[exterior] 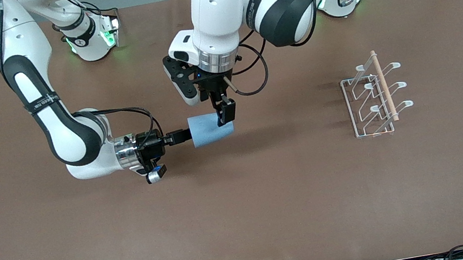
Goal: Hang cup on cup holder
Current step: 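Lower the left gripper onto the cup rim and grasp it, then carry the cup with the left gripper while the right gripper releases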
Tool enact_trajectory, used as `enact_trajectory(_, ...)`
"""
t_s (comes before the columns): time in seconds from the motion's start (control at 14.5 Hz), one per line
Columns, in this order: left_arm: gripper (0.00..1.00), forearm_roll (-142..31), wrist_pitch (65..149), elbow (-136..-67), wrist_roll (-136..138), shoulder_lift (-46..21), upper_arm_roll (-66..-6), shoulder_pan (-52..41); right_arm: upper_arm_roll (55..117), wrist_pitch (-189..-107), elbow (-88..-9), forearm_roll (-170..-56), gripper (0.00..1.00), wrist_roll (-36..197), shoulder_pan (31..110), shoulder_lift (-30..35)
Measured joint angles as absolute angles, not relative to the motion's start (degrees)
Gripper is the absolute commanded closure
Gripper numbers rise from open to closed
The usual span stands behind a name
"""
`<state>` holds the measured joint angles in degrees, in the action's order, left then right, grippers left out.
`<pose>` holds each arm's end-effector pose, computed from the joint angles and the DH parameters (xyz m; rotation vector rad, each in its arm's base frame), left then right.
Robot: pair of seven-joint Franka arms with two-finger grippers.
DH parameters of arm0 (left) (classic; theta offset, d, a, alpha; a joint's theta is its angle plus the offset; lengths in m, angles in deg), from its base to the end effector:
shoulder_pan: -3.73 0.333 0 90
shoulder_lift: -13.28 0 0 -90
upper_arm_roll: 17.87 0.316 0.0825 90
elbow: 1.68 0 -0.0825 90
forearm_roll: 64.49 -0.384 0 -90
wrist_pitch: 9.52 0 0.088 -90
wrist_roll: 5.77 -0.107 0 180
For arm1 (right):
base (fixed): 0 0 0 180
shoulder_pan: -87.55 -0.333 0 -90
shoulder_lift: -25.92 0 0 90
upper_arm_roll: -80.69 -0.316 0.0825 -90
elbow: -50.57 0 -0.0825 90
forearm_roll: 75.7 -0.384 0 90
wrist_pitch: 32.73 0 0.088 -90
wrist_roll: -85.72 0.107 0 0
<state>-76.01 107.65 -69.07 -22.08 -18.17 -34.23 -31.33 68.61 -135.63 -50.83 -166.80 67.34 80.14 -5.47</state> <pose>0.5145 -0.5352 0.5191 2.5329 -1.6922 0.5220 0.5966 0.2841 0.3021 -1.5993 0.2371 0.4314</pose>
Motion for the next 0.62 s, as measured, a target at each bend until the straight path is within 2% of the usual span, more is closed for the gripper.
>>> enact_trajectory(0.62,0.05,-76.1,110.7,-69.0,-25.0,-20.7,-33.3,-31.9,68.6,-135.6,-50.8,-166.8,0.94,67.3,79.7,-5.5)
